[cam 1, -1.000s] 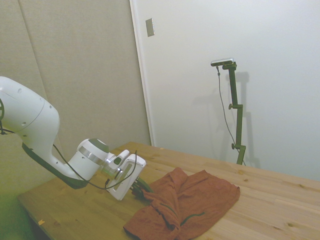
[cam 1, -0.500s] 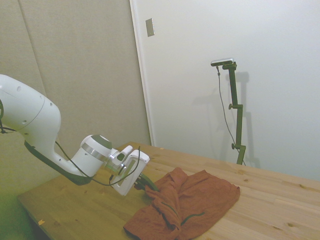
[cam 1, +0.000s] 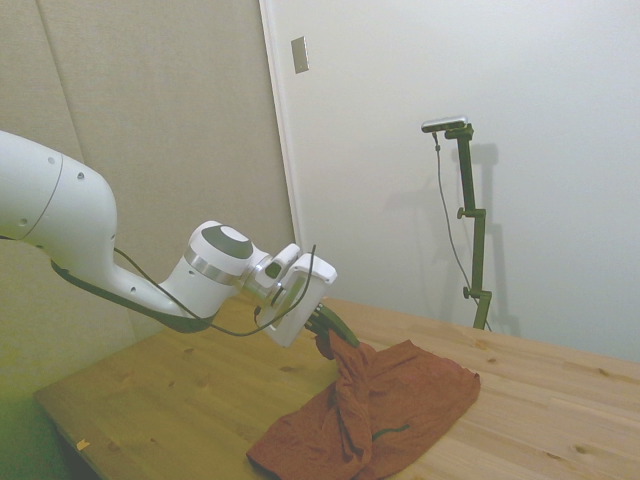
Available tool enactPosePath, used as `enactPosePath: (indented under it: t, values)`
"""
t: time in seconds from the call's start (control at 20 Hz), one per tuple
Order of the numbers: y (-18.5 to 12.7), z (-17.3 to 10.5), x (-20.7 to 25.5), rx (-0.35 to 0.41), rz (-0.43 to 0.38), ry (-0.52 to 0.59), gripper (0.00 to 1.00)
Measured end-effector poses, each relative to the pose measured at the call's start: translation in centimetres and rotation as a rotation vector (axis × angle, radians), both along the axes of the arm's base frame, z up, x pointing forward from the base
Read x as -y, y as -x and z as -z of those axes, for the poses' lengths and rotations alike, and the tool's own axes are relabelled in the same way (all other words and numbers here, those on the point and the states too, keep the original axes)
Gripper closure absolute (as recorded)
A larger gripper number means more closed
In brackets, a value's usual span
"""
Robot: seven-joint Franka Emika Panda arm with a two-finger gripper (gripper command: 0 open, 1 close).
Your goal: Fold the shorts
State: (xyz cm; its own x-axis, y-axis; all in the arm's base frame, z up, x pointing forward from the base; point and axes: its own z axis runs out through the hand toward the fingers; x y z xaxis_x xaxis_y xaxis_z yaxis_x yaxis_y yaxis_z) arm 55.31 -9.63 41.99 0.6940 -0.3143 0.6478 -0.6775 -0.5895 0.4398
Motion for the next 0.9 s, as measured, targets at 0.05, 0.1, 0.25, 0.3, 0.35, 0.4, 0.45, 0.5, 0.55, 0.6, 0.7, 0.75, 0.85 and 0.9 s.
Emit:
enactPosePath:
  t: [0.05, 0.1, 0.25, 0.3, 0.35, 0.4, 0.45, 0.5, 0.55, 0.6, 0.7, 0.75, 0.85, 0.9]
  values:
    - [0.0, -0.1, 1.3, 0.001, 0.012, -0.026, 1.0]
    - [0.0, -0.4, 2.4, 0.003, 0.019, -0.055, 1.0]
    - [-0.5, -1.0, 5.7, -0.002, 0.038, -0.149, 1.0]
    - [-0.8, -1.0, 6.5, -0.006, 0.043, -0.178, 1.0]
    - [-1.2, -0.9, 7.1, -0.012, 0.047, -0.204, 1.0]
    - [-1.6, -0.7, 7.5, -0.02, 0.052, -0.23, 1.0]
    - [-2.1, -0.5, 7.8, -0.027, 0.055, -0.261, 1.0]
    - [-2.7, -0.3, 7.9, -0.034, 0.056, -0.298, 1.0]
    - [-3.4, -0.3, 8.1, -0.037, 0.053, -0.339, 1.0]
    - [-4.1, -0.5, 8.5, -0.036, 0.05, -0.381, 1.0]
    - [-5.5, -1.4, 10.0, -0.03, 0.049, -0.45, 1.0]
    - [-6.1, -1.8, 11.0, -0.031, 0.056, -0.475, 1.0]
    - [-7.1, -2.7, 13.1, -0.032, 0.073, -0.503, 1.0]
    - [-7.5, -3.0, 14.0, -0.034, 0.084, -0.513, 1.0]
